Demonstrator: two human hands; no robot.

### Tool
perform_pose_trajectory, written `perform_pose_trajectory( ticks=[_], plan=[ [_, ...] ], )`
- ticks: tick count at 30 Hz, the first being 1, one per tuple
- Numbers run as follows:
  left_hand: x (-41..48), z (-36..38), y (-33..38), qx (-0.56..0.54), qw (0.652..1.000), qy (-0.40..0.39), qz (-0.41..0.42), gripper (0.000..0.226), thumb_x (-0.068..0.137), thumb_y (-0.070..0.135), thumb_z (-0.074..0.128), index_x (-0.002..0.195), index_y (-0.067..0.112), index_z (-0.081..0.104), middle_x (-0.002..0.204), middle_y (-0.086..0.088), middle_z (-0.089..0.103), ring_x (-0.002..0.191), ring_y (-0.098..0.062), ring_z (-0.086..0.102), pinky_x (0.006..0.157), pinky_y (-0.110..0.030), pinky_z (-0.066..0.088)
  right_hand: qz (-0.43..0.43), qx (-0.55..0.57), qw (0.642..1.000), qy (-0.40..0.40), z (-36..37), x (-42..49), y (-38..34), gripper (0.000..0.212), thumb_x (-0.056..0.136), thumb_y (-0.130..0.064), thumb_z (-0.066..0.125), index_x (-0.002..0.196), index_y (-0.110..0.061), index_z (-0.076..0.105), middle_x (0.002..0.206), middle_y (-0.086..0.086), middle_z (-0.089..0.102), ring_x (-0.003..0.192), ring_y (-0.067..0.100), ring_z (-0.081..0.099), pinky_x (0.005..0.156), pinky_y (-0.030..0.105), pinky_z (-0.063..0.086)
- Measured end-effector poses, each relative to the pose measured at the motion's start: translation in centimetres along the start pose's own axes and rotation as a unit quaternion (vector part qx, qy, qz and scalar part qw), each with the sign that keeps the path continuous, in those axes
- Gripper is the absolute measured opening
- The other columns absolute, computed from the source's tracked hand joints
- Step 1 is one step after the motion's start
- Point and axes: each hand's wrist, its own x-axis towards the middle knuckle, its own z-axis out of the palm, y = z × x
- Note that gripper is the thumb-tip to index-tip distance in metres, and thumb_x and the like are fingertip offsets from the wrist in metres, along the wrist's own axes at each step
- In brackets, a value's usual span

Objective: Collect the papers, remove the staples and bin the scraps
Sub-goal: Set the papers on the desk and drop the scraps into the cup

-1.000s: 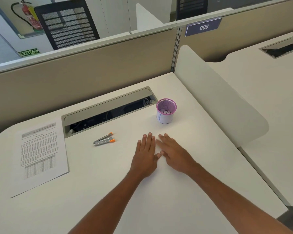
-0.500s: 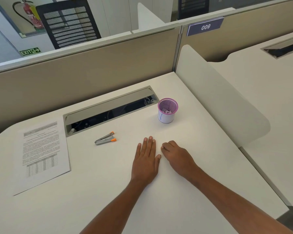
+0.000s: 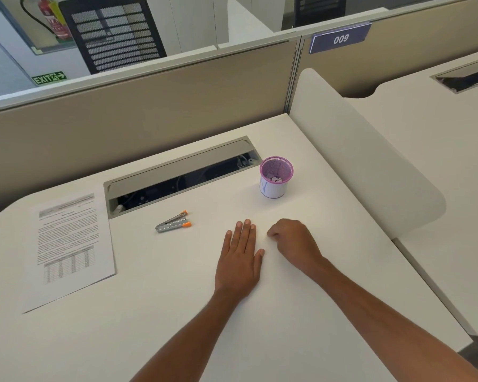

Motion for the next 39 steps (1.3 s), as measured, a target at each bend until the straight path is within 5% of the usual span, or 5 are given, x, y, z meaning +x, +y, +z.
perform_pose_trajectory(
  ticks=[3,7,14,28,39],
  plan=[
    [0.0,-0.1,0.0,-0.028,0.999,0.022,-0.002,0.065,0.115,0.045,0.032,0.172,0.015,0.027,0.182,-0.003,0.018,0.171,-0.023,0.011,0.137,-0.047,0.014,0.145,0.237,0.960,0.026,-2.4,0.8,-0.1,0.018,0.082,0.004,0.080,0.092,-0.009,0.087,0.089,0.004,0.084,0.072,0.009,0.074,0.072,0.010,0.055],
    [0.6,0.0,-0.3,-0.099,0.993,0.065,-0.018,0.053,0.110,0.045,0.051,0.159,0.027,0.054,0.176,-0.002,0.038,0.166,-0.025,0.030,0.134,-0.048,0.024,0.228,0.460,0.858,0.027,-5.6,1.5,0.4,0.017,0.081,0.008,0.084,0.097,-0.001,0.083,0.094,0.017,0.082,0.083,0.025,0.078,0.078,0.024,0.066],
    [3.5,-0.2,0.3,-0.172,0.981,0.080,-0.052,0.031,0.097,0.054,0.070,0.125,0.044,0.079,0.164,0.002,0.055,0.159,-0.026,0.042,0.125,-0.044,0.029,0.205,0.567,0.797,0.047,-10.2,4.0,-1.0,0.018,0.088,0.010,0.079,0.105,0.005,0.078,0.101,0.020,0.079,0.094,0.030,0.079,0.088,0.030,0.066],
    [3.8,-1.1,1.0,-0.222,0.968,0.091,-0.073,0.023,0.095,0.064,0.070,0.101,0.047,0.085,0.161,0.012,0.058,0.161,-0.013,0.035,0.128,-0.036,0.022,0.172,0.345,0.910,0.156,-11.5,10.8,-1.8,0.020,0.081,0.002,0.080,0.084,-0.018,0.083,0.080,0.006,0.081,0.064,0.018,0.071,0.084,0.045,0.068],
    [3.5,-1.2,0.9,-0.272,0.952,0.112,-0.079,0.007,0.091,0.025,0.078,0.089,0.032,0.079,0.155,0.007,0.065,0.160,-0.017,0.040,0.128,-0.043,0.027,0.132,0.271,0.936,0.182,-11.2,11.2,-1.8,0.028,0.085,0.003,0.071,0.095,-0.019,0.085,0.092,0.001,0.082,0.084,0.014,0.075,0.078,0.027,0.060]
  ],
)
